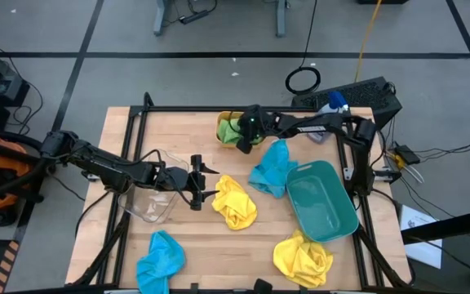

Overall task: Sort microfiber towel by color & place in baskets
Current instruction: Put the green microfiber cloth into the orange bin

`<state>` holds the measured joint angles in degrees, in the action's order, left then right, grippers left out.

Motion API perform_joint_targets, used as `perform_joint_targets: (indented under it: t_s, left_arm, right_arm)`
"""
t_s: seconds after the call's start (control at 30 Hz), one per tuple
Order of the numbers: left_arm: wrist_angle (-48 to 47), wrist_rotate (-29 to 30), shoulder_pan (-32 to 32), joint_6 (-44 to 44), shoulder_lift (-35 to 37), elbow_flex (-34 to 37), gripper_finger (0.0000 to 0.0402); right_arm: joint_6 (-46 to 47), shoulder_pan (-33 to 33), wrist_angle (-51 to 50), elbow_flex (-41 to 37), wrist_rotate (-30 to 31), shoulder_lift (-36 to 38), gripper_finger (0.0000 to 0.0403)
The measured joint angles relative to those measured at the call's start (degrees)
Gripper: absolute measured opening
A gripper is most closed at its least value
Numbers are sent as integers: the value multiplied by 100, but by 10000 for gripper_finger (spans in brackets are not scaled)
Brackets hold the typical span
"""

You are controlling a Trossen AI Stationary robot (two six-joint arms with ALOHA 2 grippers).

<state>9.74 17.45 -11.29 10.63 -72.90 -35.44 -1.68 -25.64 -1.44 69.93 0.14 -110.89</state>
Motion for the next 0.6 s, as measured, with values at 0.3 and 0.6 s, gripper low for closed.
perform_joint_targets:
  t_s: [0.3,0.6]
  left_arm:
    - [-105,-2,1,-144,0,-1,297]
    - [-202,-39,-64,-434,-2,-2,297]
  right_arm:
    - [-88,30,-382,9,2,1136,3]
    - [-97,182,-602,9,24,1469,1]
